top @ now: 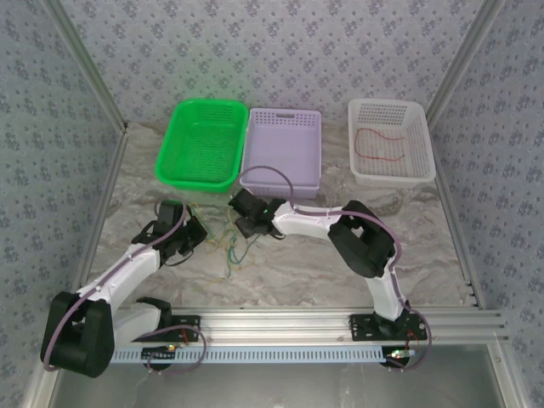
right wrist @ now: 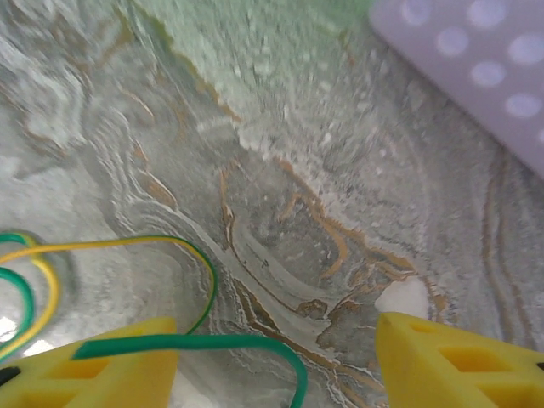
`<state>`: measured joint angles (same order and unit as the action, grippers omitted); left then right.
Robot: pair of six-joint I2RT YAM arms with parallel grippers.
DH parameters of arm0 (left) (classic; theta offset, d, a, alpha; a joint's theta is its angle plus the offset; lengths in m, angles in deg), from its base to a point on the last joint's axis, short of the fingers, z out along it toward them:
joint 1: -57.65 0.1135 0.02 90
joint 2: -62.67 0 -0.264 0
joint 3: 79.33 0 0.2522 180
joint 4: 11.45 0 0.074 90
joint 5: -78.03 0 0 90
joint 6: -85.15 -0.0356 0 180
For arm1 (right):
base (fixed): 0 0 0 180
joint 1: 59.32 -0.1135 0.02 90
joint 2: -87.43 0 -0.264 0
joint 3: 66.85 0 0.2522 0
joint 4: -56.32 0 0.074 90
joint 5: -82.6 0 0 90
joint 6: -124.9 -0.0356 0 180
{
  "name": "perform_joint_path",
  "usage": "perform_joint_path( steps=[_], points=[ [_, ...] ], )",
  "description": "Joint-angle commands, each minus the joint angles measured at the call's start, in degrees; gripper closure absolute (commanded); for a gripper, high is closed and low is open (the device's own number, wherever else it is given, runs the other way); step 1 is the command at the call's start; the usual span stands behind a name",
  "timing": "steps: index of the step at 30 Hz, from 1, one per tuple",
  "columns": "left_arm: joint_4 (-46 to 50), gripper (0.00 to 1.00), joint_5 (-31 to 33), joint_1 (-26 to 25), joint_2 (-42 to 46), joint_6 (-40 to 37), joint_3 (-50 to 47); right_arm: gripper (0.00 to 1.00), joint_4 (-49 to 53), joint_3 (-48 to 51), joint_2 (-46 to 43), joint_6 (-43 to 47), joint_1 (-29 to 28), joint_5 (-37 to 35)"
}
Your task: Untangle the cables
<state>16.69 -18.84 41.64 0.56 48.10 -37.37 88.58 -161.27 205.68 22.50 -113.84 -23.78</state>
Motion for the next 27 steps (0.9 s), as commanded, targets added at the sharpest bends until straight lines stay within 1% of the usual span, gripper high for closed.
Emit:
perform_joint_path(
  steps=[1, 4, 5, 6, 8, 10, 12, 13, 17, 19, 24, 27],
  points=[
    [-0.7, 1.0, -1.1, 0.4, -0.6, -1.2, 1.2, 0.39, 3.6, -3.0, 3.7, -0.9, 1.4, 0.2],
    [-0.7, 1.0, -1.2, 0.4, -0.9, -1.3, 1.1, 0.47, 4.4, -4.7, 5.5, -2.4, 2.4, -1.3],
    [-0.8, 1.0, -1.1, 0.4, -0.9, -1.3, 1.0, 0.51, 4.0, -4.7, 5.6, -2.6, 2.6, -1.5],
    [-0.8, 1.0, -1.1, 0.4, -0.9, -1.3, 1.0, 0.58, 3.5, -4.6, 5.5, -2.9, 2.9, -1.5],
    [-1.3, 1.0, -1.0, 0.4, -0.9, -1.1, 0.7, 0.8, 2.2, -3.7, 4.7, -3.7, 3.3, -2.2],
    [-1.9, 1.0, -0.9, 0.4, -1.1, -0.8, 0.2, 0.99, 0.7, -1.4, 1.5, -5.4, 3.4, -4.5],
    [-2.5, 1.0, -0.7, 0.5, -1.5, -0.6, -0.2, 1.0, -0.6, 2.1, -3.9, -7.9, 3.5, -8.5],
    [-2.8, 1.0, -0.6, 0.5, -1.9, -0.5, -0.3, 1.0, -1.5, 4.6, -8.2, -9.2, 3.8, -10.2],
    [-4.2, 1.0, -0.3, 0.6, -4.2, -0.1, -0.5, 1.0, -1.5, 10.9, -22.5, -12.8, 6.3, -14.6],
    [-5.2, 1.0, -0.5, 0.5, -5.5, 0.1, -0.4, 1.0, 0.6, 11.7, -27.2, -13.4, 8.1, -15.7],
    [-6.8, 1.0, -0.4, 0.5, -7.7, 0.2, 0.2, 1.0, 7.6, 11.8, -36.2, -14.7, 12.4, -21.1],
    [-7.1, 1.0, -0.4, 0.5, -9.3, -0.3, 1.3, 1.0, 9.5, 14.6, -41.8, -15.5, 16.2, -21.5]
  ],
)
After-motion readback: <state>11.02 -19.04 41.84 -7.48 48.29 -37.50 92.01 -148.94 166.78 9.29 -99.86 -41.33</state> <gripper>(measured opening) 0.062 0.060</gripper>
